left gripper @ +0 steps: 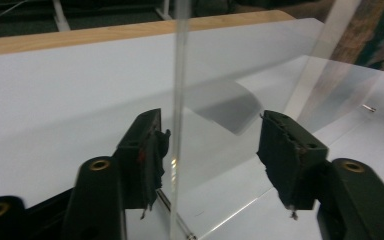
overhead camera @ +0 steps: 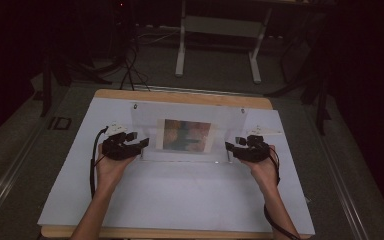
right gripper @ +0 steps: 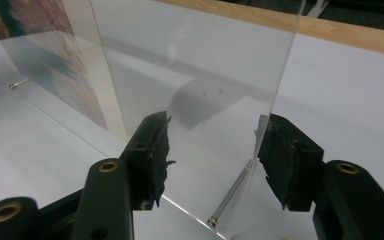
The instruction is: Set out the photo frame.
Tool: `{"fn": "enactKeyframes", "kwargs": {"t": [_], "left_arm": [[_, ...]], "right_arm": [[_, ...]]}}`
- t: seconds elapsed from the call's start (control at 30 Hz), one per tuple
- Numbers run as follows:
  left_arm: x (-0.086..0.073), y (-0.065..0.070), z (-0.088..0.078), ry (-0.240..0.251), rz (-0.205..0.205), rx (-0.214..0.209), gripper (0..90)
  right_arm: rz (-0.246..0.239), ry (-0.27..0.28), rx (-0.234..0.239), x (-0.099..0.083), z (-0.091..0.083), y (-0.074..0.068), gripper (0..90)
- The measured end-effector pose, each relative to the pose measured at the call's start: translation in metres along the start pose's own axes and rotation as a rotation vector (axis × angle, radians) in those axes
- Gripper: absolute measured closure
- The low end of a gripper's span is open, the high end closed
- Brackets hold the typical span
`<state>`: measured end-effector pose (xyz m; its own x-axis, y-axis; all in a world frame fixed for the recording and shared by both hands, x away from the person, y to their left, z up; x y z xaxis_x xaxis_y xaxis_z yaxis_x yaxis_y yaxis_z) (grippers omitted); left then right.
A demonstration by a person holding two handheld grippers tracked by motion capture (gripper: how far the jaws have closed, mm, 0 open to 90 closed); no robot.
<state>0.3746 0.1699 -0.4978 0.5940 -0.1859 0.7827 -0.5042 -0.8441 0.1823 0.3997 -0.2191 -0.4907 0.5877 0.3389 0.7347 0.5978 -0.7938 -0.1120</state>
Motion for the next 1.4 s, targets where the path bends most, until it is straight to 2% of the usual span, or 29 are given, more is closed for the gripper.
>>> {"fn": "enactKeyframes", "kwargs": {"t": [0.2,0.4,0.6,0.83,1.0,1.23,1.4], "left_arm": [[-0.002,-0.004,-0.003,0.004,-0.005,0.007,41.3],[-0.005,-0.007,-0.005,0.004,-0.004,0.007,41.3],[-0.007,-0.01,-0.011,0.014,-0.005,0.008,41.5],[-0.007,-0.009,-0.02,0.02,0.026,0.016,41.7],[-0.009,-0.011,-0.025,0.031,0.029,0.02,42.4],[-0.016,-0.018,-0.031,0.04,0.007,0.03,43.2],[-0.026,-0.025,-0.031,0.021,-0.006,0.042,43.2]], "right_arm": [[-0.029,-0.016,-0.036,-0.002,0.003,-0.004,42.6],[-0.042,-0.009,-0.054,-0.002,0.001,-0.006,39.6],[-0.029,0.01,-0.066,-0.004,-0.006,-0.004,36.3],[-0.021,0.013,-0.075,-0.01,-0.018,0.002,35.3],[-0.011,0.005,-0.089,-0.019,-0.027,0.01,35.4],[0.051,0.009,-0.099,-0.033,-0.036,0.028,35.8],[0.088,-0.006,-0.136,-0.047,-0.035,0.043,36.8]]}}
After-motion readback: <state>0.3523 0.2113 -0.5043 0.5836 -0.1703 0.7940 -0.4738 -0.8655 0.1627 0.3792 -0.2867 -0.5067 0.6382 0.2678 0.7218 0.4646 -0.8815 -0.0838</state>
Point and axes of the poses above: each handheld gripper's, and its own axes: z roughly forward along the jaws, x roughly out of its top, y roughly to its right, the point moved 4 cm from there along z, roughly forward along the jaws, and after that the axes turned 8 degrees about -y, right-handed, at the moved point
